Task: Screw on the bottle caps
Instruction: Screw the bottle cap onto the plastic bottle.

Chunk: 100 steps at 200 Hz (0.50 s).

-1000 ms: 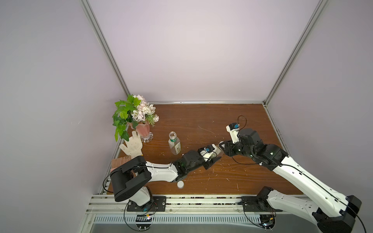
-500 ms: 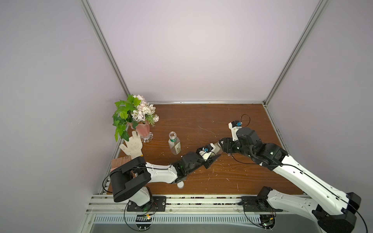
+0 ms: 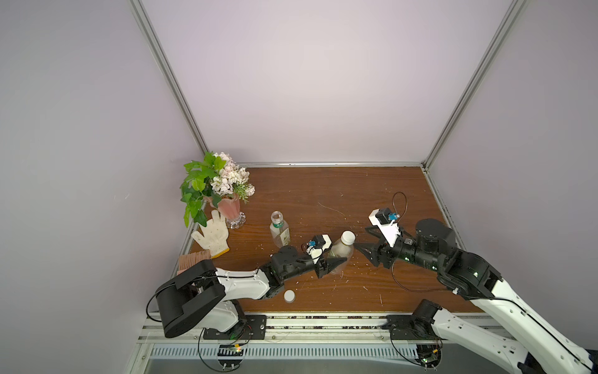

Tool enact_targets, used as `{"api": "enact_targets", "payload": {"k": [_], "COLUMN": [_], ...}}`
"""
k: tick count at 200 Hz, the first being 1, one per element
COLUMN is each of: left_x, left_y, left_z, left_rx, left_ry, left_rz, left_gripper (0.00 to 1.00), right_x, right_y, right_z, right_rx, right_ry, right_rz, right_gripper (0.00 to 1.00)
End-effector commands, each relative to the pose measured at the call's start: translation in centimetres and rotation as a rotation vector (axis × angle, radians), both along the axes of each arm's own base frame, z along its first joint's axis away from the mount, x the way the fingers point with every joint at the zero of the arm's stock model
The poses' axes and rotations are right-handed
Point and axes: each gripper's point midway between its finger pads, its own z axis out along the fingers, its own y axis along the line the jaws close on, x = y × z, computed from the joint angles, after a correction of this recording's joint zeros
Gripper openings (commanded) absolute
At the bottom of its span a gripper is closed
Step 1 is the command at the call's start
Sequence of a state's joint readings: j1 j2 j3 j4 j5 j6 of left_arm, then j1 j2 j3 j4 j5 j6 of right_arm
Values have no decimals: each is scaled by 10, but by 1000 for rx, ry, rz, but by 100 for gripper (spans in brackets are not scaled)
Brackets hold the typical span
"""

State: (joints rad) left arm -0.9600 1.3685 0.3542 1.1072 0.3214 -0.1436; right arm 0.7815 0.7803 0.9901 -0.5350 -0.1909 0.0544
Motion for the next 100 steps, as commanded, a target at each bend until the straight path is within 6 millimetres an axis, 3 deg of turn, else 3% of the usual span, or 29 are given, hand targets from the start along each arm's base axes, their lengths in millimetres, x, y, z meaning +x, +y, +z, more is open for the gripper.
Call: {"api": "enact_targets", "payload": {"k": [1,100], "left_x": [-11,-13], "left_y": [-1,-5], "left_z": [13,13], "left_rx": [-44,-42], "left_ry": [-16,-17], "left_rz": [-76,-99], "left_gripper": [50,50], "right_x": [-8,-11], "right_y": [14,26], "right_z": [-1,-9], "right_rx": [5,15], "right_ry": [-23,46], "right_rz": [114,167], "right_gripper": [71,53]}}
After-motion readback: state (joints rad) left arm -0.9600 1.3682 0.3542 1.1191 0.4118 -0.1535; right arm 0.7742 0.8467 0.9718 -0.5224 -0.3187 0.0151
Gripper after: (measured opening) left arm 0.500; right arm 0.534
